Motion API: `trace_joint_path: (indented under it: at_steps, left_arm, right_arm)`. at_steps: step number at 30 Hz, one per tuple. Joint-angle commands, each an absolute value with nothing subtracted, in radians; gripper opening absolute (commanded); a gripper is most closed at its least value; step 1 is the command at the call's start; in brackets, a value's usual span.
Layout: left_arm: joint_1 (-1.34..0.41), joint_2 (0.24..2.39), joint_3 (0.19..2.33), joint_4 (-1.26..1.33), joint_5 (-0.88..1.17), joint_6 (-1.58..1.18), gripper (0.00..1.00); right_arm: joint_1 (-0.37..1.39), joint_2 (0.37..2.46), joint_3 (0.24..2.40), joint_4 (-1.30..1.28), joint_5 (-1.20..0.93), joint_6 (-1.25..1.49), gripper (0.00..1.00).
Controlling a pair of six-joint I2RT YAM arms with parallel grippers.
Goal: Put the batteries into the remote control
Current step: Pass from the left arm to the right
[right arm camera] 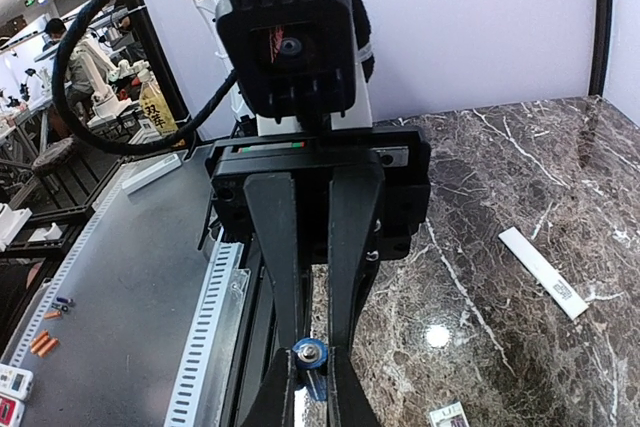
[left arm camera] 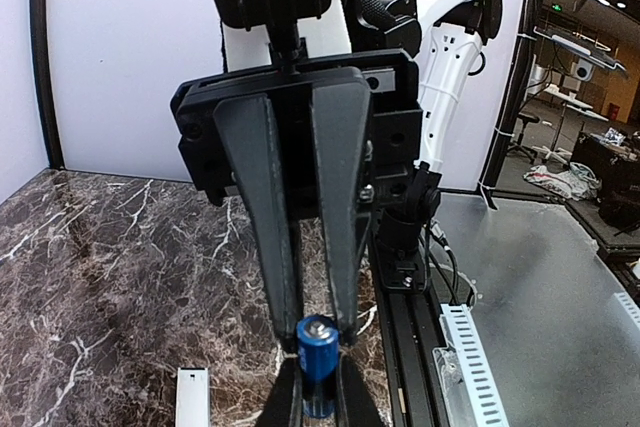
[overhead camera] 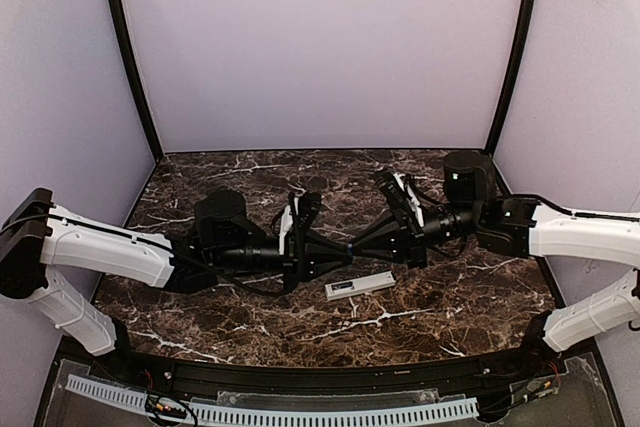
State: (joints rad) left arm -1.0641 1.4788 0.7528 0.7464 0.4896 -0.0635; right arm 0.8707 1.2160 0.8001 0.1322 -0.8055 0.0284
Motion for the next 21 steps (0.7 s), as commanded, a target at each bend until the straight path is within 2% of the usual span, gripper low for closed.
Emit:
trace_joint_path:
  at_steps: [1, 3, 10, 12, 14, 19, 21]
  left_arm:
    - [-1.068, 1.476, 0.769, 0.76, 0.501, -0.067, 0.04]
    - [-1.068, 1.477, 0.77, 0.758, 0.496, -0.069, 0.04]
    - [-1.066, 1.48, 0.776, 0.721, 0.472, -0.068, 0.08]
    - [-1.066, 1.484, 0.785, 0.708, 0.479, -0.073, 0.08]
    - [-1.066, 1.49, 0.795, 0.701, 0.486, -0.075, 0.07]
    - [-1.066, 1.492, 0.799, 0.702, 0.486, -0.074, 0.07]
    - [-1.067, 1.492, 0.798, 0.704, 0.485, -0.074, 0.07]
  right_arm:
    - [0.884, 1.221, 0.827, 0.132, -0.799, 0.024, 0.04]
    - [0.885, 1.22, 0.828, 0.13, -0.806, 0.023, 0.0]
    - [0.885, 1.219, 0.835, 0.115, -0.817, 0.017, 0.0]
    - [0.885, 1.223, 0.839, 0.114, -0.82, 0.019, 0.09]
    - [0.885, 1.227, 0.84, 0.114, -0.82, 0.019, 0.12]
    - [0.885, 1.236, 0.847, 0.111, -0.816, 0.019, 0.12]
    - [0.885, 1.237, 0.846, 0.11, -0.811, 0.017, 0.06]
